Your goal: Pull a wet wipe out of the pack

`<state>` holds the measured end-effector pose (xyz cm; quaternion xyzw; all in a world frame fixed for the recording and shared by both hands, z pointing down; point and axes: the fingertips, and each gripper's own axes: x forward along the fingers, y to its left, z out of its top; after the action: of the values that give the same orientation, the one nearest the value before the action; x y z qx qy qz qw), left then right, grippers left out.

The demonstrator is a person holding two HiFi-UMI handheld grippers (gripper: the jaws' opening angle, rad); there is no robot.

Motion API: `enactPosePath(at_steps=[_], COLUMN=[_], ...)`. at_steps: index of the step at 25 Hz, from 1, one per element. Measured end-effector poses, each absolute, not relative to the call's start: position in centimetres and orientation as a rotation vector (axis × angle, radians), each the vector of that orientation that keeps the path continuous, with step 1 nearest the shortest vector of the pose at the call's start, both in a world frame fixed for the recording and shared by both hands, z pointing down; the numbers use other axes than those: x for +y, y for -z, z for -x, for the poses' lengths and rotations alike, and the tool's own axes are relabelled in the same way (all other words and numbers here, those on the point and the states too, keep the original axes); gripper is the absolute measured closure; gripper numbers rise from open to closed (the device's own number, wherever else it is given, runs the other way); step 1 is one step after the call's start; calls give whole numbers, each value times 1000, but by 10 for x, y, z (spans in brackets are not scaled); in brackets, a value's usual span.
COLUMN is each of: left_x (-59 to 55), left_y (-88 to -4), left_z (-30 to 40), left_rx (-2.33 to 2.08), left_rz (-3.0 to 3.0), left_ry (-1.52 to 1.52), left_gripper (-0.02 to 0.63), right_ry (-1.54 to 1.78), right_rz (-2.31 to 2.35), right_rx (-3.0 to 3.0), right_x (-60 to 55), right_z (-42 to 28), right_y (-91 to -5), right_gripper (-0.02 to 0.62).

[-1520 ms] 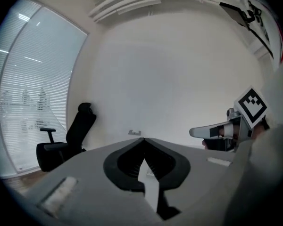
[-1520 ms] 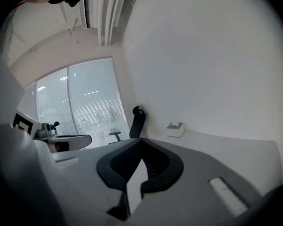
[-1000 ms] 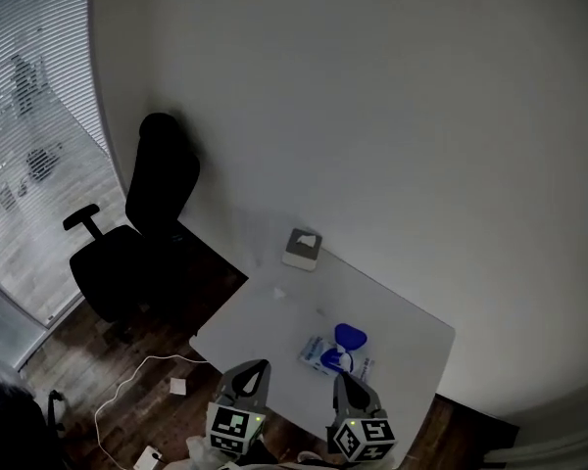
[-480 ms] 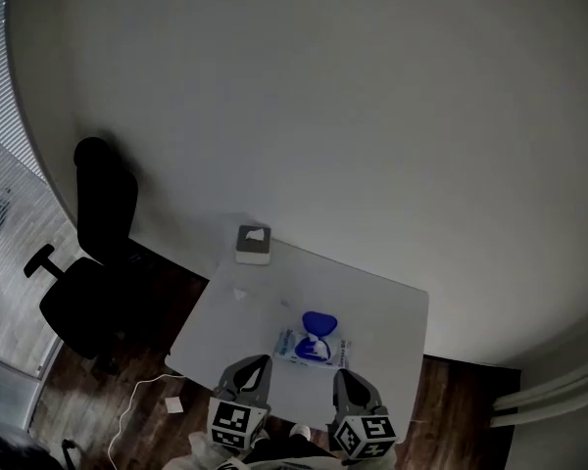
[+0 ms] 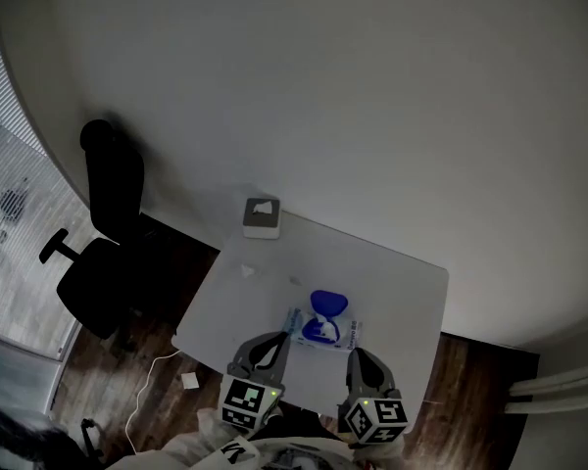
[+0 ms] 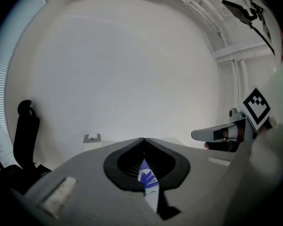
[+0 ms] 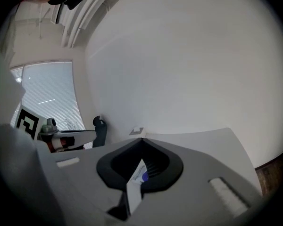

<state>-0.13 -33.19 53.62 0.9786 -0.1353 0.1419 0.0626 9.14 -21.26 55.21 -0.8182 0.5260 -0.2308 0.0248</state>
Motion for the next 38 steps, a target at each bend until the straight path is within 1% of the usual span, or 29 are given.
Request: enactPosePath(at_steps=[9,18,34,36,38], left_x=[-333,-320,-327,-330,-334], left_y=[-530,-529,-553,-557,-556], left_z=[-33,-71,-77,-77,-79], left_rx=[-439,-430,-340,-331,-331], left_rz=[-2977,-2991,-2970,-2956,-2954], left_ry=[-470,-489,-550,-563,-557], left_gripper=[601,601,601,601,601], right_ry=[704,708,900,924,948], right_rz=[2456,2444,2541,2551,2559], right_rx=[1669,1675,1708,1734,1760], right_x=[-229,-215,-214,-217,-219], right_z=[-125,-165,-167,-166,-167], right_y=[-553,-555,-599,-606,-612], right_gripper=[591,591,589,547,531])
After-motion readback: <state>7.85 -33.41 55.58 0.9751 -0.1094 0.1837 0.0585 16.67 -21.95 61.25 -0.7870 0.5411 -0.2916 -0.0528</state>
